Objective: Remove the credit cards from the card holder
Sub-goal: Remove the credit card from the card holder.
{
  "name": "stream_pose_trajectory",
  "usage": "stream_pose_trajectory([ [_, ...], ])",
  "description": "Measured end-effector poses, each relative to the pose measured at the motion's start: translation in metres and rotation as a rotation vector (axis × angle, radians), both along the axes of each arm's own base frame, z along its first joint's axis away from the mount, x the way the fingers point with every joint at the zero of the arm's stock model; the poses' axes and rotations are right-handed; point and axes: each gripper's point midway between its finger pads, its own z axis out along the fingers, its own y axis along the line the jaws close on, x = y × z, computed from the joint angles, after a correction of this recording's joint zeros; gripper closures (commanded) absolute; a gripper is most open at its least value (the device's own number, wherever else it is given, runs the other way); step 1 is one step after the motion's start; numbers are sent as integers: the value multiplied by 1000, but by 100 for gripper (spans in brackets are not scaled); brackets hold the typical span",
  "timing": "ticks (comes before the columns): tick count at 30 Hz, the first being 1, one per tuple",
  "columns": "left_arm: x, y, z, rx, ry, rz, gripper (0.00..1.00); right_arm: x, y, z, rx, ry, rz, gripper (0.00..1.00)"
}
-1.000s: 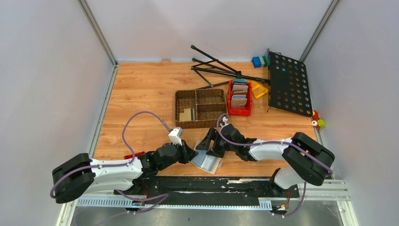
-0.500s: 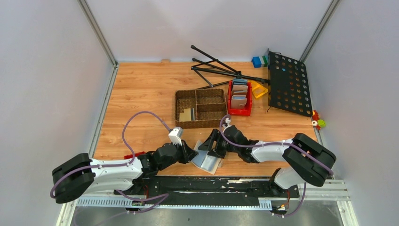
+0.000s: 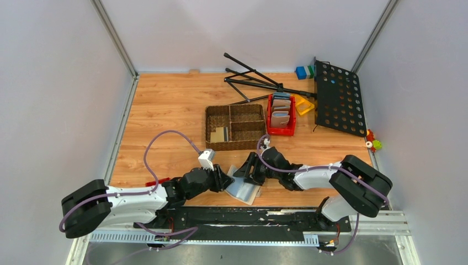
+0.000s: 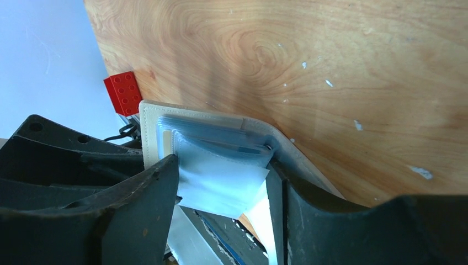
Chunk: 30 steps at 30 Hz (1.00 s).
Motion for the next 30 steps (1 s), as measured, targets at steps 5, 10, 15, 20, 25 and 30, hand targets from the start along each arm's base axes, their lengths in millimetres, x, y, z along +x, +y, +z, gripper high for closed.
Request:
stream_pose_trajectory([
  [5, -1, -2, 4, -15, -3, -5, 65, -2, -3, -4, -18, 6, 4, 56],
  [10, 0, -1, 11, -37, -12, 1, 74, -4, -7, -9, -36, 11, 3, 61],
  [15, 1, 2, 13, -38, -14, 16, 76, -5, -10, -10, -40, 3, 4, 60],
  [20, 2, 3, 10, -24, -9, 20, 72, -6, -12, -10, -48, -10, 10, 60],
  [25, 1, -2, 4, 3, 11, 6, 72, -6, -15, -10, -57, -22, 13, 60],
  [30, 0, -7, -1, 16, 30, -8, 85, -6, -17, -9, -70, -41, 21, 59],
])
